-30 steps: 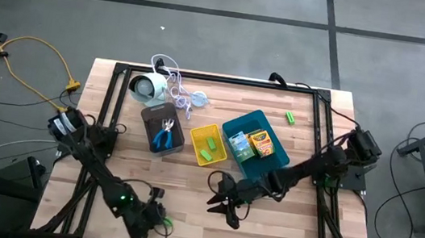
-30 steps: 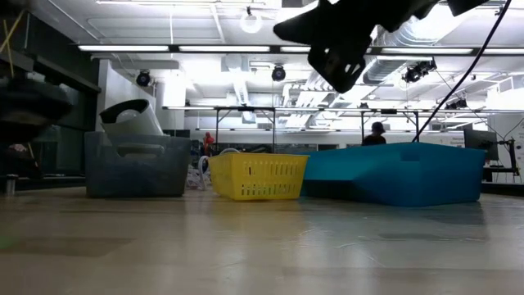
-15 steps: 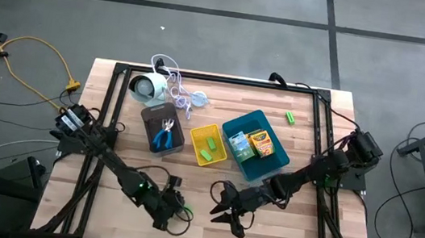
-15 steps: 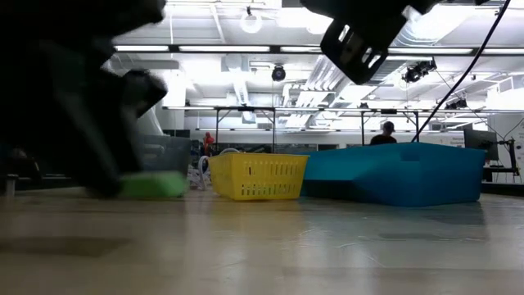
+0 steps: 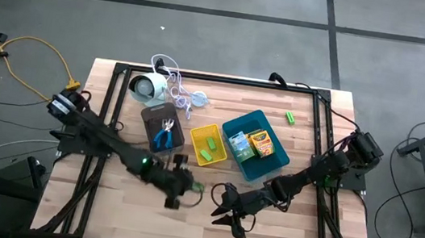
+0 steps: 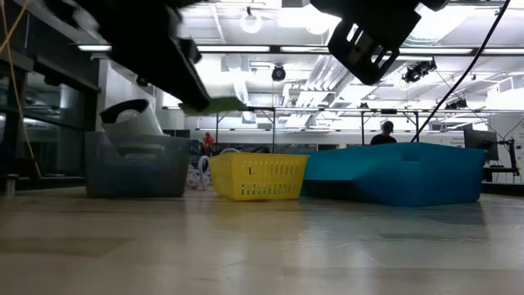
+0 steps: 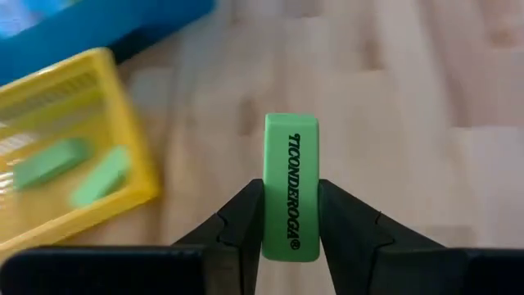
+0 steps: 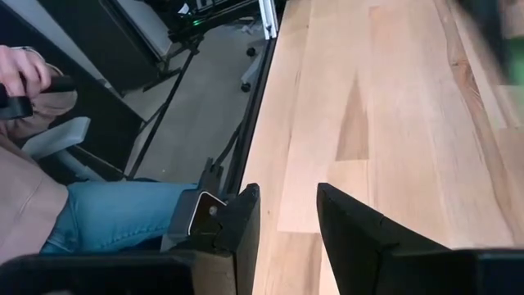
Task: Pick & Place School Supplies
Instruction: Put the green eraser into the yellow bin
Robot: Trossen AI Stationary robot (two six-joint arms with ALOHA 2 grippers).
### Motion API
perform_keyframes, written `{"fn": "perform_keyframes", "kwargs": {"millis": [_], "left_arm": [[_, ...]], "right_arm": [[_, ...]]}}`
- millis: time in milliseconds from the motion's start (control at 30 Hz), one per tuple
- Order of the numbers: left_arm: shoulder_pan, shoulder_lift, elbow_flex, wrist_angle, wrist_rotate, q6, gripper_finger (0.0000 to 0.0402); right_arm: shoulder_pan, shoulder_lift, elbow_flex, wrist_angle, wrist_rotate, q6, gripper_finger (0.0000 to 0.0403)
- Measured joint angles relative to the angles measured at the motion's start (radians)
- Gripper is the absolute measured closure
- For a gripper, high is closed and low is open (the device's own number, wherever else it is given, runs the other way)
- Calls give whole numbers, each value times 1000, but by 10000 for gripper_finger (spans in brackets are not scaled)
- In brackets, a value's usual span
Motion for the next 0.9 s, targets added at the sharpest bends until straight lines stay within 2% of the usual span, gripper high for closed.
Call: {"fn": "perform_keyframes", "kwargs": {"millis": [367,633,800,900], "left_arm": [[232,-11,0,-21,23,122,301],[379,-11,0,-16,118,214,301],[456,-11,0,-15,233,219,301],[480,-11,0,-14,246,239,301]], "right_arm": [[0,0,0,-10,0,-2,288],[0,0,0,-28,0,-3,288],[0,0,0,-30,0,-3,288],[0,0,0,-30,-1,-3,288]]}}
